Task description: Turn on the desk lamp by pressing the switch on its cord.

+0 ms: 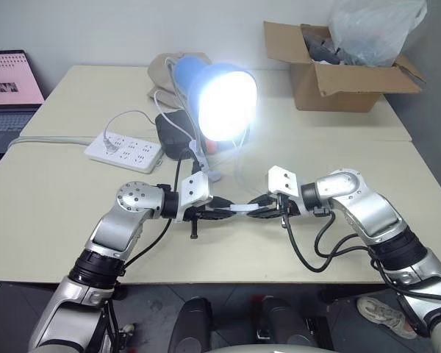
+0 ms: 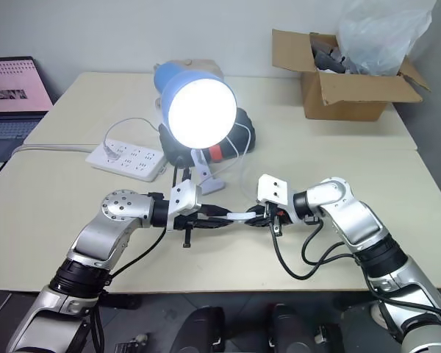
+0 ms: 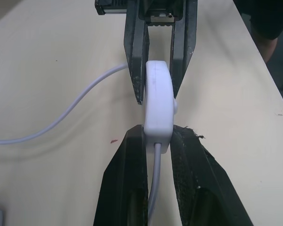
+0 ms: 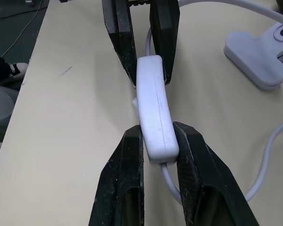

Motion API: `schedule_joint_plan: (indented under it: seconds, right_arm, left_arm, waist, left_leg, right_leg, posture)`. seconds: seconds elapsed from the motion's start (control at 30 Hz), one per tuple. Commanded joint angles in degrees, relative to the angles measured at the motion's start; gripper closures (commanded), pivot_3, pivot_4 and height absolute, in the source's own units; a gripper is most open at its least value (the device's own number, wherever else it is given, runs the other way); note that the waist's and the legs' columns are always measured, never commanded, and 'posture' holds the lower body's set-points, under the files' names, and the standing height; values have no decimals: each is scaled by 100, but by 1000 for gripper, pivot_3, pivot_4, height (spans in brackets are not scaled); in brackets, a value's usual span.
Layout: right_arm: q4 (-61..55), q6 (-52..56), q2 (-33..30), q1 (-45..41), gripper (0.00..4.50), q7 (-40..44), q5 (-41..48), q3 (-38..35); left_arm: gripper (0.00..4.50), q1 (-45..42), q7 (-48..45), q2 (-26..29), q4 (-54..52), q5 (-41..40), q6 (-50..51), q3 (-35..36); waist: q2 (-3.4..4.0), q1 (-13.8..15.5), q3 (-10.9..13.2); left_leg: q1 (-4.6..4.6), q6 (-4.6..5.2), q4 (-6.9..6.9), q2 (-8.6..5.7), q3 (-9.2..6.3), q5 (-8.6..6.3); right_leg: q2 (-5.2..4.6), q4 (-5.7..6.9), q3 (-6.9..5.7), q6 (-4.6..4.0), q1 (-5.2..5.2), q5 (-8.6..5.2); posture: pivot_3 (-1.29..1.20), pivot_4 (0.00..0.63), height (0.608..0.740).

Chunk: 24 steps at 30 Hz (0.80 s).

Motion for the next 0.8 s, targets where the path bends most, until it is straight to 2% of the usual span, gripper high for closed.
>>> schedule_joint_plan:
  seconds: [0.03,0.2,0.23,0.47,0.6,0.7,0.8]
  right_arm:
    - [-2,-75,54,-116,3975,36,30,-164]
    - [-22,88,204,-104,3980,30,248,-331]
    - [-22,105,231,-99,3420,20,275,-374]
    - [-122,240,277,-99,1840,40,410,-547]
    - [-254,303,247,-89,684,32,492,-627]
    - [-495,395,174,-45,21,-124,560,-833]
    - [-812,420,-85,205,0,-185,541,-963]
  left_arm:
    - [4122,-116,94,-35,-48,-36,-93,111]
    - [4122,-71,95,-47,-124,-21,-79,78]
    - [4122,-62,86,-43,-135,-16,-83,67]
    - [4122,-25,0,34,-114,155,-275,-76]
    - [4122,-21,42,-20,-39,258,-386,-133]
    - [4122,-117,387,-144,283,748,-851,-295]
    - [4122,-266,672,-377,656,985,-1145,-358]
  waist:
    - [0,0,0]
    - [0,0,0]
    - [0,0,0]
    - [0,0,0]
    - [0,0,0]
    - [0,2,0]
    - [0,16,0]
  left_leg:
    - [0,0,0,0,0,0]
    - [0,0,0,0,1,0]
    - [0,0,0,0,0,0]
    - [0,0,0,1,0,0]
    - [0,0,0,0,3,0]
    - [1,0,0,1,2,0]
    - [-1,0,1,0,1,0]
  right_leg:
    - [0,0,0,0,0,0]
    - [0,0,1,0,0,0]
    - [0,0,1,0,0,0]
    - [0,1,0,0,0,0]
    - [0,1,2,0,0,0]
    - [0,1,1,0,0,0]
    - [-1,2,1,0,0,0]
  posture:
    - [0,150,740]
    - [0,150,740]
    - [0,150,740]
    - [0,150,740]
    - [0,150,740]
    - [0,150,740]
    - [0,150,740]
